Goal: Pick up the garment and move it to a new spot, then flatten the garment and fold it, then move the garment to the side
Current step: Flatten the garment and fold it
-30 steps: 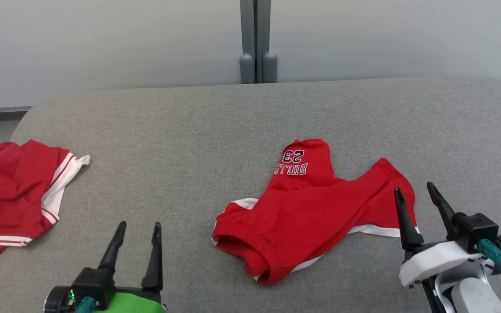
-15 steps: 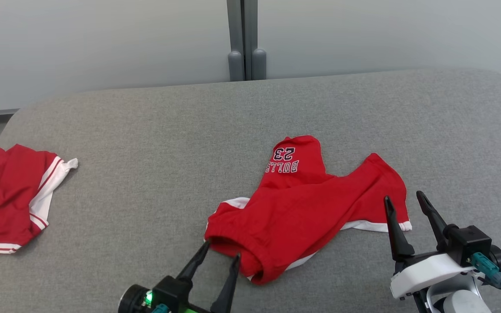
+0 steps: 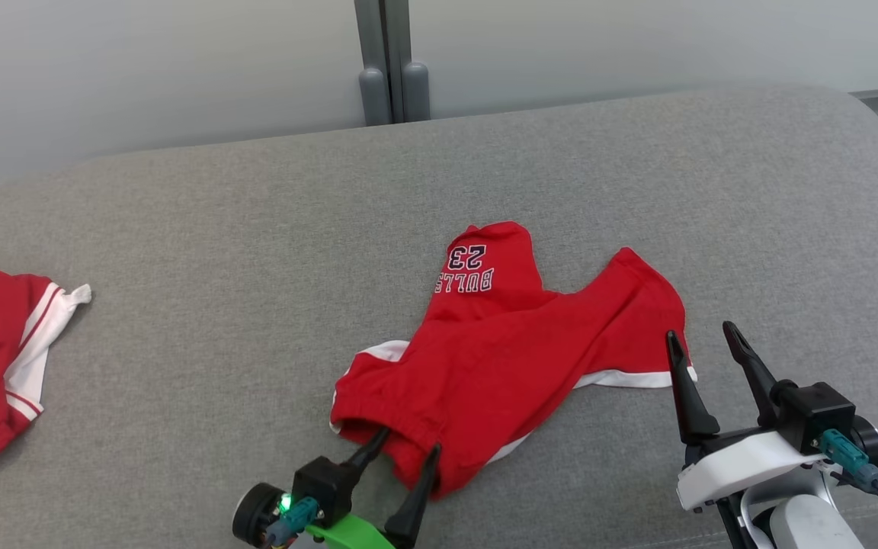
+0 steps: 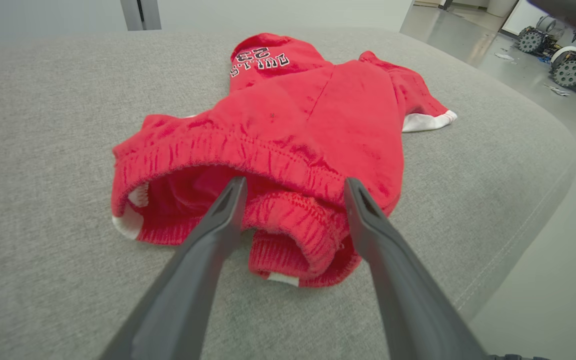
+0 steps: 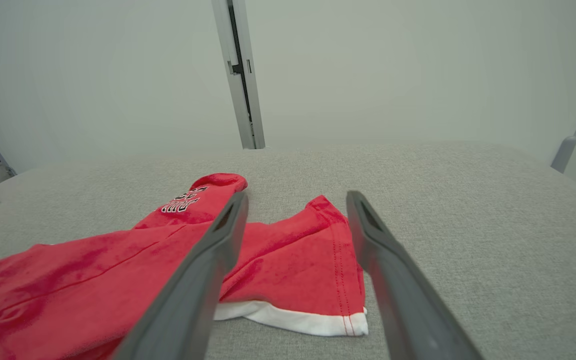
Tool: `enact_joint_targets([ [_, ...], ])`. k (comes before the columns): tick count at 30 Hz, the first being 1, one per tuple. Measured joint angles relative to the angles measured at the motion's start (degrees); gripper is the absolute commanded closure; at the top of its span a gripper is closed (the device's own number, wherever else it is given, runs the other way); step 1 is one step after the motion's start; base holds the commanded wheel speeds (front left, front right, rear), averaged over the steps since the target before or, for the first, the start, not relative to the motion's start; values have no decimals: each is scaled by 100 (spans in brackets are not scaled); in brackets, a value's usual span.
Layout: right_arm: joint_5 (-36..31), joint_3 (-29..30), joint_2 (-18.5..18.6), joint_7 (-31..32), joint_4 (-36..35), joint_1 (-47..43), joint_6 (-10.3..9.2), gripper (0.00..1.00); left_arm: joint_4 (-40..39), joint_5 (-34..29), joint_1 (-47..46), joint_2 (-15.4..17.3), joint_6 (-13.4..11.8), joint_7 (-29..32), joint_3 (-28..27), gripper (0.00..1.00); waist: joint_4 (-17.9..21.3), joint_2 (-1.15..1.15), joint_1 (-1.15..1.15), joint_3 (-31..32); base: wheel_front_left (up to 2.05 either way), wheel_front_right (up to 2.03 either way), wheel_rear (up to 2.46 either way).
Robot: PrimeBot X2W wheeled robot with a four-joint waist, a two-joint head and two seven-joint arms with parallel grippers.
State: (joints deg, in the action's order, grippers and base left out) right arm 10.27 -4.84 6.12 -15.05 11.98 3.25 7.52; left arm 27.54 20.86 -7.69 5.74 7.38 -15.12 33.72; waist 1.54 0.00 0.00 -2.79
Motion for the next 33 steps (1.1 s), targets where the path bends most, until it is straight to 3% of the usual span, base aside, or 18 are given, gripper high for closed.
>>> enact_joint_targets([
  [6, 4, 41, -1, 0, -15, 43, 0, 0, 82, 131, -396, -31, 0, 0, 52, 0, 165, 0, 0, -165, 0, 0, 0],
  [7, 4, 43, -1, 0, -18, 43, 0, 0, 94, 147, -436, -33, 0, 0, 49, 39, 181, 0, 0, -184, 0, 0, 0],
  [8, 4, 44, -2, 0, -18, 43, 0, 0, 108, 185, -486, -30, 0, 0, 26, 65, 198, 0, 0, -206, 0, 0, 0],
  [9, 4, 45, -4, 0, -21, 43, 0, 0, 122, 190, -549, -10, 1, 0, -18, 100, 211, 0, 0, -228, 0, 0, 0],
  [14, -12, 55, -16, 0, -52, 66, 0, 0, 115, 185, -923, 130, 1, 0, -258, 100, 234, 0, 0, -324, 0, 0, 0],
  [21, -15, 54, 0, 0, -62, 228, 0, 0, 165, 67, -1846, 572, 1, 0, -296, 100, 274, 0, 0, -516, 0, 0, 0],
  [31, -31, 47, -18, 0, 36, 377, 0, 0, 1182, 341, -2786, 912, 1, 0, -191, 100, 570, 0, 0, -832, 0, 0, 0],
  [32, -33, 51, -19, 0, 37, 384, 0, 0, 1298, 346, -2805, 911, 1, 0, -220, 86, 600, 0, 0, -864, 0, 0, 0],
  [33, -35, 54, -26, 0, 37, 391, 0, 0, 1388, 360, -2818, 903, 1, 0, -249, 40, 626, 0, 0, -893, 0, 0, 0],
])
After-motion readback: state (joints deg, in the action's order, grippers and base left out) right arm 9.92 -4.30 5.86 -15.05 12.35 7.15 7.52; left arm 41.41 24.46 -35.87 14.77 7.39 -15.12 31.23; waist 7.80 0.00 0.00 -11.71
